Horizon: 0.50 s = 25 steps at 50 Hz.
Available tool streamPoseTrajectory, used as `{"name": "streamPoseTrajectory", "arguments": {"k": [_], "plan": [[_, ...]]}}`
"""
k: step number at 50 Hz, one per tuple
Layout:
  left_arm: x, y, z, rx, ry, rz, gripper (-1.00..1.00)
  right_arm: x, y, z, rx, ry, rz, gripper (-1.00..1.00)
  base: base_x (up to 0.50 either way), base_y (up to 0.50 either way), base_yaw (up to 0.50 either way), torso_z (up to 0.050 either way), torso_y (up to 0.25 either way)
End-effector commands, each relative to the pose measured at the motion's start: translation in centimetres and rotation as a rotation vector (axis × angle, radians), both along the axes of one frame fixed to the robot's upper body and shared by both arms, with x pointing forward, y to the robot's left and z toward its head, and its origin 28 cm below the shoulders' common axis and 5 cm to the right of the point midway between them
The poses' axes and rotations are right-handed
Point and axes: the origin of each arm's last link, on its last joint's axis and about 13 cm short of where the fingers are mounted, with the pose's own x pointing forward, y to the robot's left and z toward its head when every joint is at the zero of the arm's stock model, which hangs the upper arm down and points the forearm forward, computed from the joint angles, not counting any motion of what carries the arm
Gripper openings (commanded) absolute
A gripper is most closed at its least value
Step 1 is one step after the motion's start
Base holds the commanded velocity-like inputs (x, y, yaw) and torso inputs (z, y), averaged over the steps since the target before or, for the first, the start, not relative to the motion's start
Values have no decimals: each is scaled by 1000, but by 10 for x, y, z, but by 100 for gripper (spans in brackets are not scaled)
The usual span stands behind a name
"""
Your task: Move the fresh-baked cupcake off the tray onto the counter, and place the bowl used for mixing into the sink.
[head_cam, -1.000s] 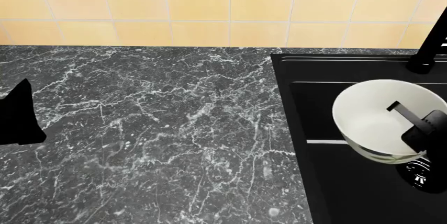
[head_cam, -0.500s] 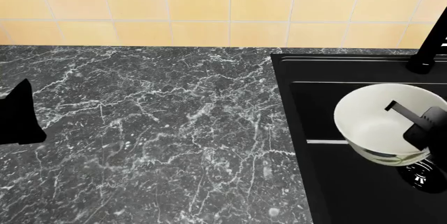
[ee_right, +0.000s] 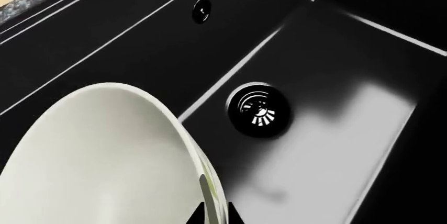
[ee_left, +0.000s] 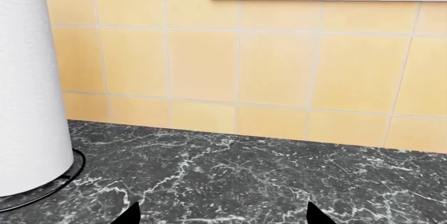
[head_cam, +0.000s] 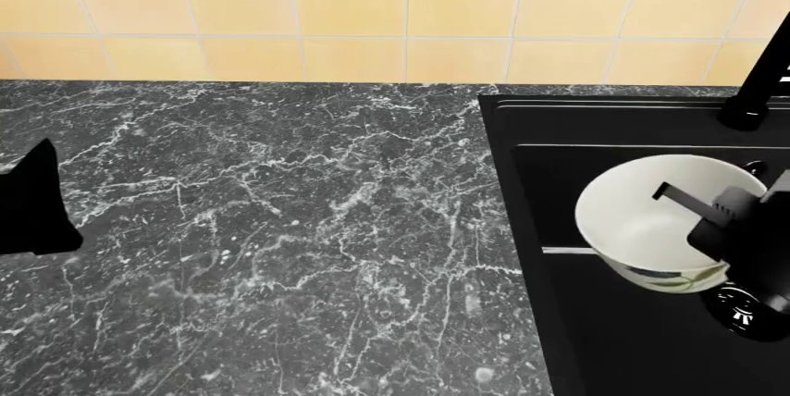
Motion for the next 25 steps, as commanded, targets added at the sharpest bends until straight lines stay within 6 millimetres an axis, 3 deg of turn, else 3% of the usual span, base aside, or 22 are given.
{"name": "streamPoseTrajectory", "arguments": {"k": [1,25], "plan": [[1,0,-1,0,3,0,100,14,1,-2,-70,46,14,-100,0,0,0,0,0],[1,0,-1,1,6,1,100,21,2,-6,-132,110,31,-100,0,0,0,0,0]]}}
